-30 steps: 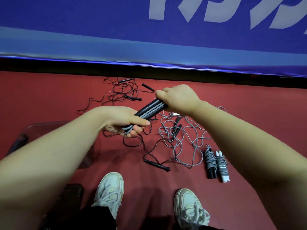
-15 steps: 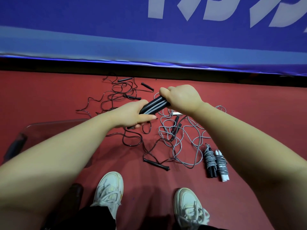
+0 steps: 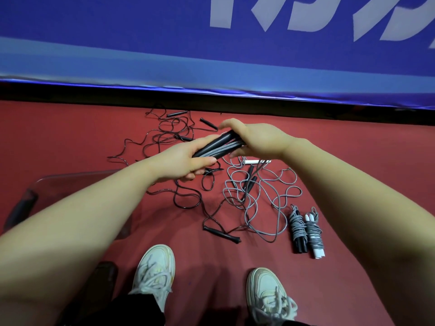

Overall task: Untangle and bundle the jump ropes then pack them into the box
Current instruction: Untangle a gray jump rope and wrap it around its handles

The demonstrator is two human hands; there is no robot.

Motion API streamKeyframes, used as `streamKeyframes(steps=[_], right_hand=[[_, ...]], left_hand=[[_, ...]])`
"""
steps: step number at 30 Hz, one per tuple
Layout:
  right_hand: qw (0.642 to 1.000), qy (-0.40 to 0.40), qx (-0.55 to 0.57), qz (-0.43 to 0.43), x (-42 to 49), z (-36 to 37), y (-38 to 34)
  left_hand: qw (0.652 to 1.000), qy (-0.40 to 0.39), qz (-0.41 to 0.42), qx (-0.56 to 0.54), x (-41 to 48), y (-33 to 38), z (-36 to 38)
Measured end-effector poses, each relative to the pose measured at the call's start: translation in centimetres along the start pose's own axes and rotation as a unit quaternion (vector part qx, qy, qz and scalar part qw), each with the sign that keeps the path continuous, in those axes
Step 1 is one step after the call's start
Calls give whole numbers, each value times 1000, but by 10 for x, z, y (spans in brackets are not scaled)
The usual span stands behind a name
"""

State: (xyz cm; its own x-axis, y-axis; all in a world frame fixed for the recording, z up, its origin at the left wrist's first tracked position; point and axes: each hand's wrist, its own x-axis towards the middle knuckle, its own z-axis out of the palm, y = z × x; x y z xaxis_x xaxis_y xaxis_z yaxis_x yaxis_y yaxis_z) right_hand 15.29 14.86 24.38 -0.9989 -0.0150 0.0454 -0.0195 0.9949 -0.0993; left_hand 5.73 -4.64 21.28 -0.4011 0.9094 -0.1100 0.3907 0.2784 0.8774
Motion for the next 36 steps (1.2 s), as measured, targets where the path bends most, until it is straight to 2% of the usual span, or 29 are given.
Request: streamKeyframes(steps=[2,4,7,10,12,18,26,31,36], right_hand=[[997,-8,81,9,-1,-7,4],[995,-12,96,9,-5,-13,10],[999,5,39,-27,-5,-14,15],[991,85,-34,-96,0,-14,16],[986,123,-36,-111,0,-15,14],[994,83,9,-64,-6,-3,5],[987,149,-35,-42,-7,9,7],[988,125,-49,-72,-5,2,9],[989,127,-9,-78,-4,1,11]], left_hand=[[999,-12,-21,-28,-4,-6,-5],[998,-25,-38,-48,-8,-10,-8],[997,-44,-58,-11,-11,-8,-7],[994,-64,-83,15,-12,-2,-7],[994,-74,-80,6,-12,2,-10],[994,-69,-73,-30,-17,1,-15],[990,-78,-51,-107,-13,3,-19],[990,-94,-66,-77,-15,6,-19],[988,-98,-71,-94,-16,7,-17]])
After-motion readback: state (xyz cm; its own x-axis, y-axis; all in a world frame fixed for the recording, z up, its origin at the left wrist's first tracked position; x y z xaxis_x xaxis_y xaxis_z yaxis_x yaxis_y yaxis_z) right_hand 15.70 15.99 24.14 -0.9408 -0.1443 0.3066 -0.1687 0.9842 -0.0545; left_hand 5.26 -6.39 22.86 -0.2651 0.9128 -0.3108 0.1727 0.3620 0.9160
